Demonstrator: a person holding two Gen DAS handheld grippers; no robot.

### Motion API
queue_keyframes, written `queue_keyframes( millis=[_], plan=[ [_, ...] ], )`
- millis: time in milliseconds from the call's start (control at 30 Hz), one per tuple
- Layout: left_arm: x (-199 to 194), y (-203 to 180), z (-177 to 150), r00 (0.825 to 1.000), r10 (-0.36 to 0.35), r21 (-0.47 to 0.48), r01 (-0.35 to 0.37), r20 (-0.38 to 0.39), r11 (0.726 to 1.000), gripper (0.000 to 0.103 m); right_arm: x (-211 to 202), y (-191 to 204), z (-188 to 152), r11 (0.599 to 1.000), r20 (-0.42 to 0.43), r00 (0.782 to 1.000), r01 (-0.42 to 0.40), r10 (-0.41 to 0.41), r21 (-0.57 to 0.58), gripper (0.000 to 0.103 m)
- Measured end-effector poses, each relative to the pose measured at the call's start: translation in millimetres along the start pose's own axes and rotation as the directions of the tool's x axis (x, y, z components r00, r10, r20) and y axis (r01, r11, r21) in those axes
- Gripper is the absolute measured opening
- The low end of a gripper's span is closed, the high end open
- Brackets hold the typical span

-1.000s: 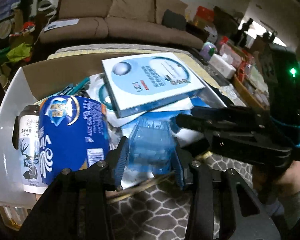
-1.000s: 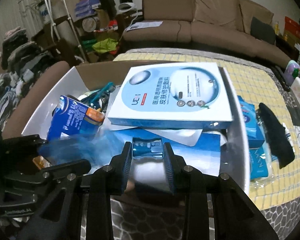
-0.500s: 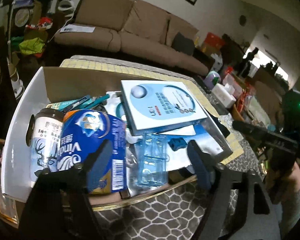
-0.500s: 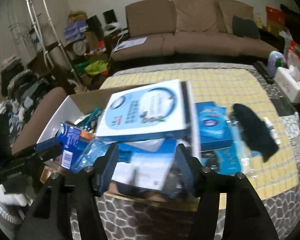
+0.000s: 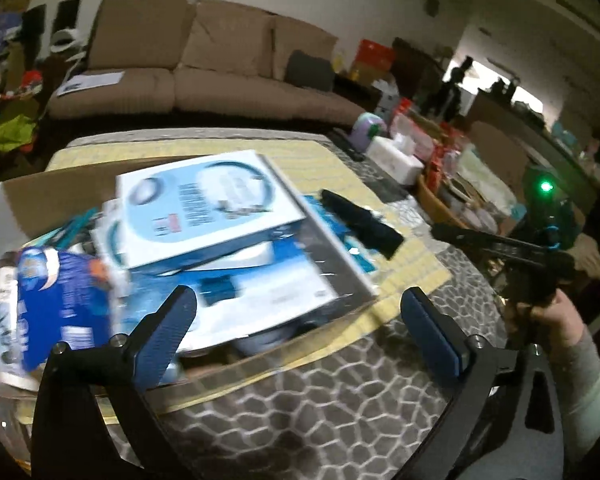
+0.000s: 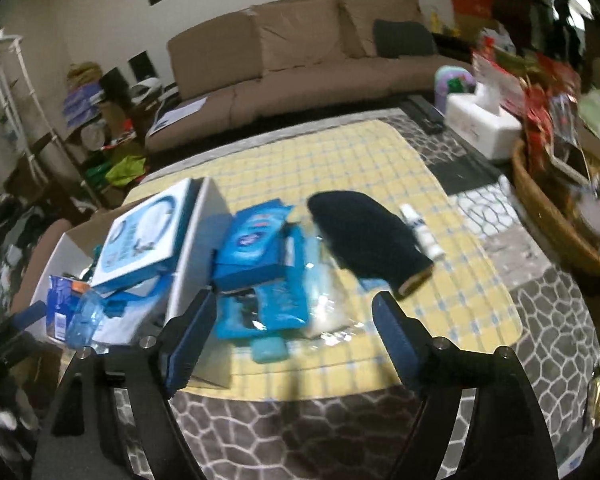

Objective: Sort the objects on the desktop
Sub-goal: 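Withdraw both grippers from the box back over the table items, then grasp the blue Vinda tissue pack with the right gripper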

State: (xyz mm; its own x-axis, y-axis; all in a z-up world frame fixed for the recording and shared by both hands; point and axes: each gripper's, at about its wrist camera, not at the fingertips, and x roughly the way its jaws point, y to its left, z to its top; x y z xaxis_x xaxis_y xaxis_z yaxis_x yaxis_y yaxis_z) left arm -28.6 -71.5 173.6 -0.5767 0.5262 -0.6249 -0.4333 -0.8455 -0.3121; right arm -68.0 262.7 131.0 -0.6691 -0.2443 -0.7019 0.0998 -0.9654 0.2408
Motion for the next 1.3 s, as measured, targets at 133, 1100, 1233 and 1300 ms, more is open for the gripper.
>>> queue_keyframes(
  millis=[133,1100,1233,1300],
  plan=[
    [21,-34,12,0.999,0.008,0.072,-0.005,-0.031,0.997,0.102,5,-19,-4,0.999,-0.009,1.0,-0.018,0.018,0.038,0.082],
    [176,-34,121,0.968,-0.096,-0.11,0.072,-0.231,0.991,0.096,114,-48,31,0.819,-0.077,0.858,-0.453,0.508,0.353,0.051],
    [178,-22,120,0.966,-0.127,-0.162,0.092,-0.225,0.983,0.096,134,-36,33,0.835,-0.119,0.866,-0.419,0.486,0.357,0.05],
    [179,-18,120,0.964,-0.15,-0.184,0.11,-0.219,0.977,0.096,144,-34,33,0.831,-0.129,0.865,-0.41,0.486,0.376,0.05]
  ],
)
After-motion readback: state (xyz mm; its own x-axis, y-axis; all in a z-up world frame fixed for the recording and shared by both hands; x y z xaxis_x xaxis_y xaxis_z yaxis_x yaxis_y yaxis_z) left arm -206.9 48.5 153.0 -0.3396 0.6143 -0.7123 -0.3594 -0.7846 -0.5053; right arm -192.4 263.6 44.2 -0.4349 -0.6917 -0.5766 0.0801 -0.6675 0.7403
